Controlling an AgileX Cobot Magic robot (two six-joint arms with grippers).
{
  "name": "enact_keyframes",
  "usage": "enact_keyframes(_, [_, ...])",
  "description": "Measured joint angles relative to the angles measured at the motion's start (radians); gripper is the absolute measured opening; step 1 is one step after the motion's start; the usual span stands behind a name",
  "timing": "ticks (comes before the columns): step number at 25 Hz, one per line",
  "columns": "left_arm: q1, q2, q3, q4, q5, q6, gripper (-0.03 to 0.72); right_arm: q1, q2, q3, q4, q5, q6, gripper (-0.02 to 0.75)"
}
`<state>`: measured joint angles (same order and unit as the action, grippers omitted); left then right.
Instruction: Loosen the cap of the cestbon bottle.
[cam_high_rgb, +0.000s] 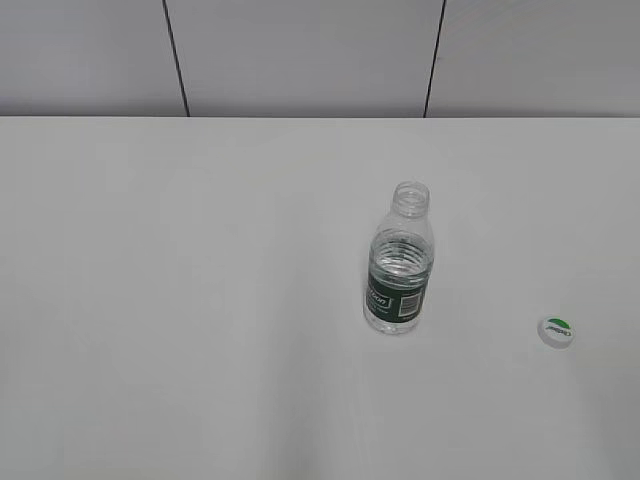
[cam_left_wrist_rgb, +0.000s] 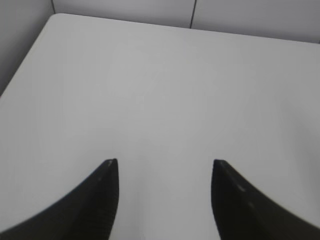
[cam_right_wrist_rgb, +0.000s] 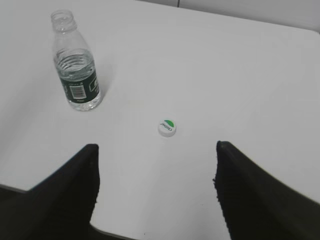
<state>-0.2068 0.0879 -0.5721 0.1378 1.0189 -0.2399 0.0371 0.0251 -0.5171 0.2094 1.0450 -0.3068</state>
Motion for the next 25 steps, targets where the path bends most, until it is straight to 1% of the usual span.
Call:
enact_keyframes(2, [0.037, -0.018, 0.000, 0.000, 0.000, 0.000, 0.449, -0.039, -0.028, 0.000, 0.000, 0.000, 0.000, 0.549])
enact_keyframes(4, [0.059, -0.032, 0.000, 0.000, 0.000, 0.000, 0.449, -0.074, -0.032, 0.000, 0.001, 0.000, 0.000, 0.549])
enact_keyframes(7, [0.086, -0.056, 0.000, 0.000, 0.000, 0.000, 0.449, -0.097, -0.032, 0.001, 0.001, 0.000, 0.000, 0.549])
enact_keyframes(10, [0.112, -0.076, 0.000, 0.000, -0.001, 0.000, 0.449, -0.100, -0.032, 0.001, 0.002, 0.000, 0.000, 0.549])
enact_keyframes(17, [0.146, -0.093, 0.000, 0.001, -0.001, 0.000, 0.449, -0.100, -0.032, 0.001, 0.004, 0.000, 0.000, 0.549])
enact_keyframes(21, [0.162, -0.093, 0.000, 0.001, -0.001, 0.000, 0.449, -0.101, -0.032, 0.001, 0.004, 0.000, 0.000, 0.549])
enact_keyframes(25, [0.164, -0.093, 0.000, 0.001, -0.002, 0.000, 0.449, -0.101, -0.032, 0.001, 0.004, 0.000, 0.000, 0.549])
